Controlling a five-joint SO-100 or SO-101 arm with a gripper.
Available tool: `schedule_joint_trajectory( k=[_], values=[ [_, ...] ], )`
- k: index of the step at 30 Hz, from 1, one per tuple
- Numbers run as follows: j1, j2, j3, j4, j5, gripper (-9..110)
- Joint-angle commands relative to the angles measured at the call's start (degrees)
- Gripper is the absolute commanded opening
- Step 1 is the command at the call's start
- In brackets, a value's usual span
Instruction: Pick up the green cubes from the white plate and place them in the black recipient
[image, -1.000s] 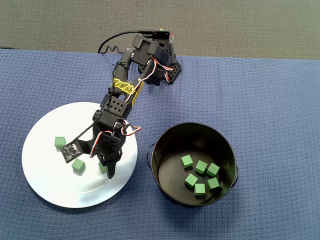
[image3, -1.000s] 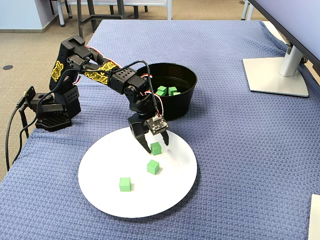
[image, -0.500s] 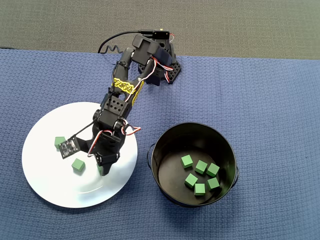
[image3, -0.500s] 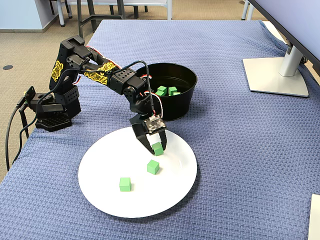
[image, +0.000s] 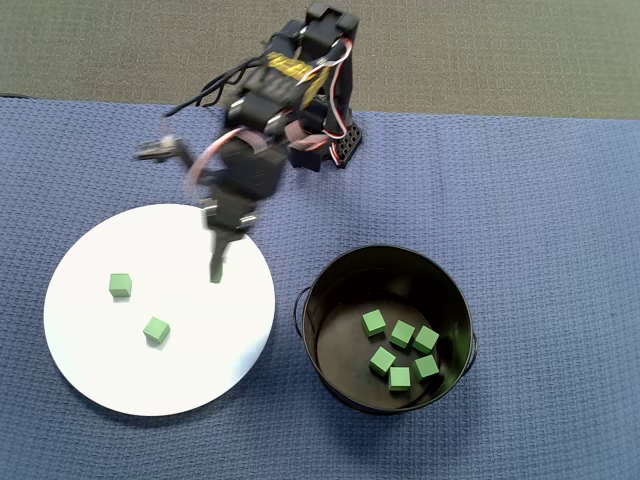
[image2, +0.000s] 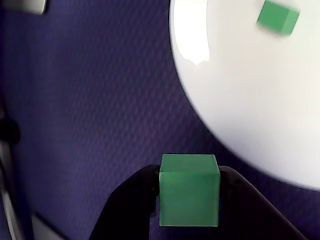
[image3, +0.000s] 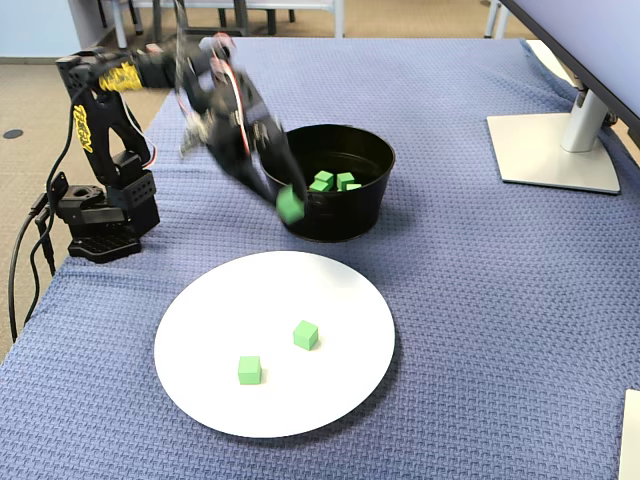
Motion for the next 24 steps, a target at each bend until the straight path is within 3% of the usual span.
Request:
schedule_joint_trajectory(
  k=[1,9,10,12,13,18,24],
  values=[
    [-14.2,6.6,-0.1,1.1,5.8,0],
    [-35.9,0.7,5.1,-6.0,10.3,0],
    [-38.1,0.0,5.2,-5.4,9.7,5],
    [-41.1,-1.2,4.2,-3.3,7.9,30],
    [-41.5,-1.6,3.4,-2.1,6.9,32],
    [-34.5,-1.0,-1.5,3.0,1.2,33],
    [-13.2,-3.2,-9.4,7.7,-10.1,24]
  ],
)
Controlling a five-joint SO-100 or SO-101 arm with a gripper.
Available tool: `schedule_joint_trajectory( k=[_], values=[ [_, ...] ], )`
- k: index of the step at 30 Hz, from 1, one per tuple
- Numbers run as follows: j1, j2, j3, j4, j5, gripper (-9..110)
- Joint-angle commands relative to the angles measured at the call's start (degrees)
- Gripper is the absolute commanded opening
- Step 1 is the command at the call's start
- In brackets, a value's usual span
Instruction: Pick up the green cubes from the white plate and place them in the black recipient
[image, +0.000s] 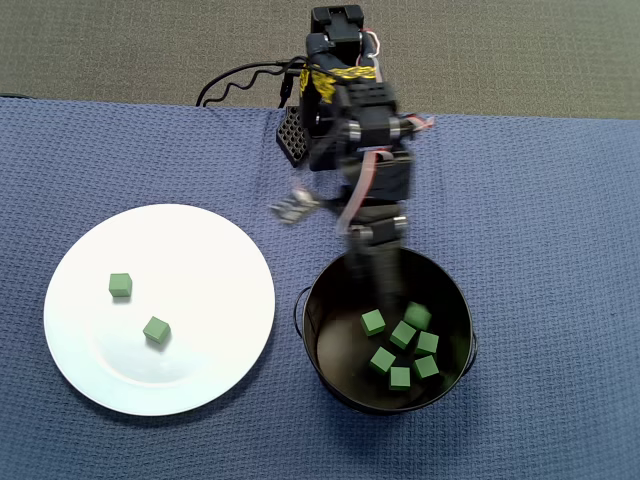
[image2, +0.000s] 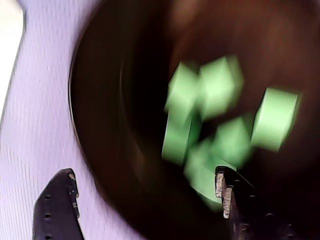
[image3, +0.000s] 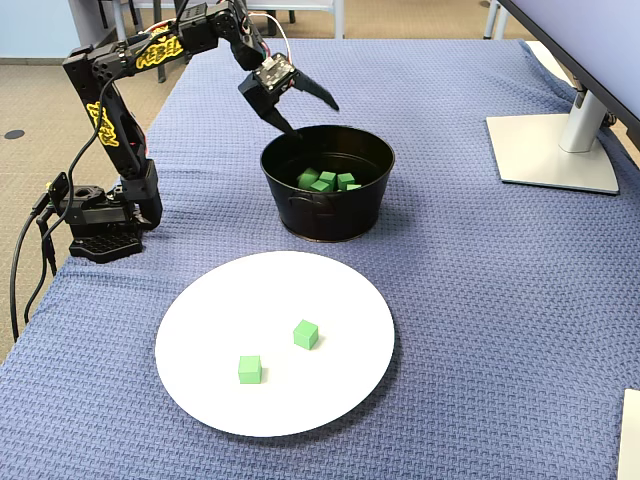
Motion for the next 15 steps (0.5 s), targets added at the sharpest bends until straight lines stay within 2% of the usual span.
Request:
schedule_joint_trajectory(
  k=[1,4,7,15],
  values=[
    [16.7,-1.6,-8.1,1.1,-9.1,22],
    [27.5,-4.2,-7.6,-2.6,-16.1,16],
    [36.3,-7.3,-4.8,-9.9,-18.5,0],
    [49.8,-15.8,-1.4,-16.5,-25.6,0]
  ],
)
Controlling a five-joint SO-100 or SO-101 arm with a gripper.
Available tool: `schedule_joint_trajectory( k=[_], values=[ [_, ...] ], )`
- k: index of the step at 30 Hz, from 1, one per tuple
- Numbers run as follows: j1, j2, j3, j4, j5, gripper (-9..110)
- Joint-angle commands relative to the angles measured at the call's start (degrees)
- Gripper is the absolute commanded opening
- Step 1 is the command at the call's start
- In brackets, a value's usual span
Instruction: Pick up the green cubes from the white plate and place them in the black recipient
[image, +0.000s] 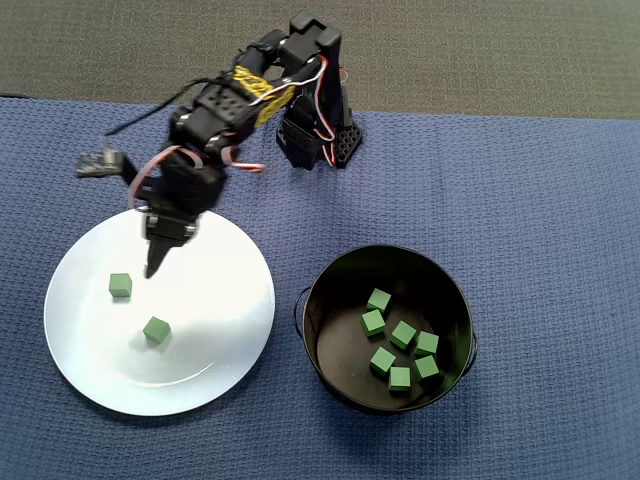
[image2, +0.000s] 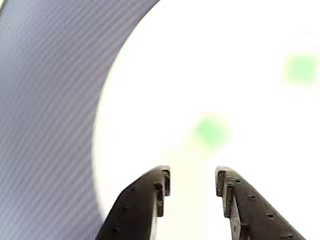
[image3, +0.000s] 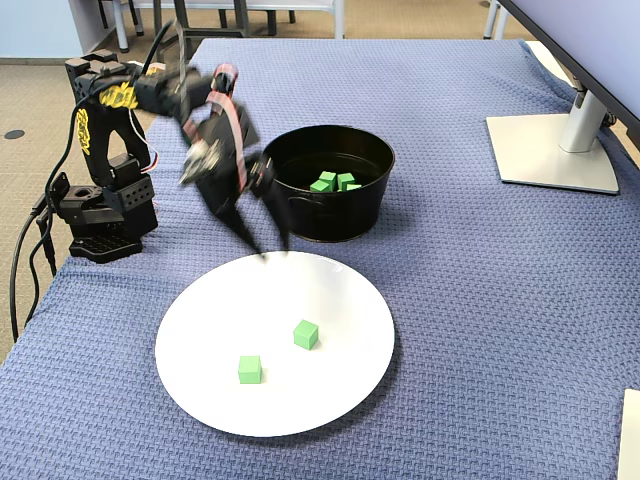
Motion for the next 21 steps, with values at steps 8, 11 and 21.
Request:
schedule_joint_trajectory(
  k=[8,11,21],
  values=[
    [8.1,-12.6,-1.8,-7.0,-3.8,0],
    [7.8,-15.0,-4.0,-5.1,-2.9,17],
    [8.1,-21.1,-10.0,-0.9,-1.1,35]
  ],
)
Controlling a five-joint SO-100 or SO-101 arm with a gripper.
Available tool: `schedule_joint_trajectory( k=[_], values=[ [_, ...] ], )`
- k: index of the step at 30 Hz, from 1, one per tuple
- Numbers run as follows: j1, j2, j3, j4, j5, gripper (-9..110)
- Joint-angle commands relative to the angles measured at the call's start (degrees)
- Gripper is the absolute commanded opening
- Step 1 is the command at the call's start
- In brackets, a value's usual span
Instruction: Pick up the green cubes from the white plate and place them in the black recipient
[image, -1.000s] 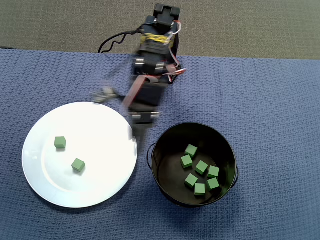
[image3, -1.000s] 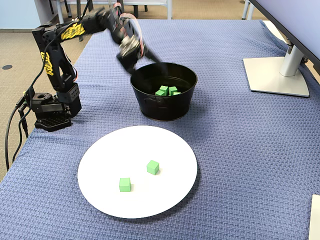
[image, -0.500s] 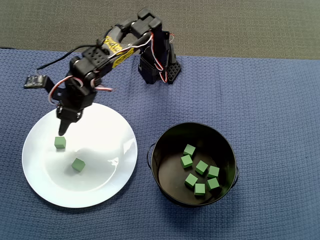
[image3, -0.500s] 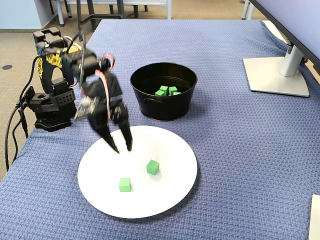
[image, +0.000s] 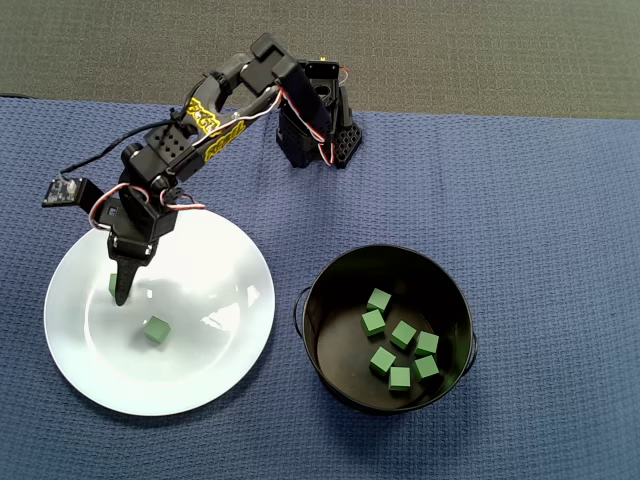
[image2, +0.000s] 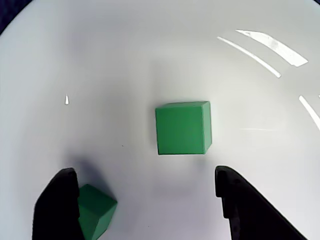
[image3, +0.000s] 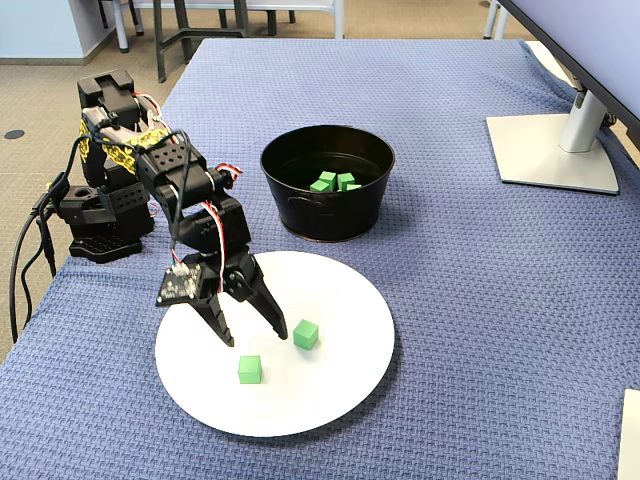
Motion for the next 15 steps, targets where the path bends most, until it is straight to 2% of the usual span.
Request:
schedule_joint_trajectory(
  k=[1,10,15],
  values=[
    [0.8,-0.9,-6.3,1.5,1.2,35],
    [1.4,-8.3,-15.3,6.6,1.7,34],
    [1.2,-11.9,-18.3,8.8,-6.3,34]
  ],
)
